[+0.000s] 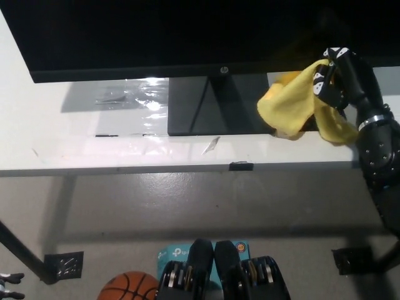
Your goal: The robot uses its right hand to pick up the cloth kept in the middle of the desk and use it to wipe the monitor in the middle of the desk by swiping its screen twice
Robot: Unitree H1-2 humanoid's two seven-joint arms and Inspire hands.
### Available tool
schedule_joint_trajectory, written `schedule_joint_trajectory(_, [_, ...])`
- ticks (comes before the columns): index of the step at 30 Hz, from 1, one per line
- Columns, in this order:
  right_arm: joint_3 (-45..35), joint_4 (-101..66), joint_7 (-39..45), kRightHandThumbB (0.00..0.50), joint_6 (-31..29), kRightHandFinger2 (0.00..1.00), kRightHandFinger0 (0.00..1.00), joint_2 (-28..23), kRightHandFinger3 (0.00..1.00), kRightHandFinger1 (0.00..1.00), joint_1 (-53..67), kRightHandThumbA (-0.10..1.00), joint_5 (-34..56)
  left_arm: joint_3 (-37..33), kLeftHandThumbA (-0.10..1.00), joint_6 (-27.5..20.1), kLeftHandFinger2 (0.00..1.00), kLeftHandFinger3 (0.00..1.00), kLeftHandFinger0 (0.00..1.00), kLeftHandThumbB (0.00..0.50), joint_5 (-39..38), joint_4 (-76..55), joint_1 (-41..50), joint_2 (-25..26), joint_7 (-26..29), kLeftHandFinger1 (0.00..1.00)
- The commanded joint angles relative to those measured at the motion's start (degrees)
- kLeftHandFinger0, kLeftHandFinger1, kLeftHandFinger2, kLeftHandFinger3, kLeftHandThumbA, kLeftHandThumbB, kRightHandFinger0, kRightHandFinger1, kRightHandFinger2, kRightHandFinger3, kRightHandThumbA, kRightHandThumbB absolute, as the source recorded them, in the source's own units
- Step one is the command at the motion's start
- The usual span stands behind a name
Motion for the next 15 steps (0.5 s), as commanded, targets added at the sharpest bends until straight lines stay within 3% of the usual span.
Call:
schedule_joint_trajectory(1, [-2.47,-2.51,-3.14,0.317,-2.46,0.37,0.0,1.25,0.01,0.03,0.05,-0.1,2.06,1.0,0.44,-0.78,0.64,0.81,0.41,0.125,-0.88,-1.64,1.0,0.91,-0.64,0.47])
schedule_joint_trajectory(5, [-7.13,-4.36,-3.18,0.316,3.02,0.39,0.0,5.55,0.02,0.07,0.7,-0.1,5.59,1.19,0.4,-0.39,0.64,0.81,0.42,0.115,-1.33,-1.47,0.91,0.75,-0.52,0.46])
schedule_joint_trajectory(8, [-11.0,-5.8,-3.63,0.238,7.28,0.42,0.0,8.52,0.02,0.14,0.35,-0.1,7.38,1.09,0.4,-0.09,0.66,0.81,0.43,0.107,-1.23,-1.69,1.0,0.87,-0.47,0.48])
schedule_joint_trajectory(11, [-19.0,-6.34,-7.76,0.208,9.2,0.33,0.0,14.18,0.02,0.02,-1.66,-0.1,13.26,1.12,0.4,0.13,0.66,0.79,0.43,0.111,-1.38,-1.66,0.89,0.87,-0.43,0.48])
schedule_joint_trajectory(15, [-24.09,-6.62,-10.15,0.173,8.6,0.3,0.0,17.79,0.01,0.0,-3.4,-0.1,14.96,0.84,0.42,-0.52,0.67,0.8,0.46,0.118,-1.03,-1.73,1.72,0.59,-0.44,0.49])
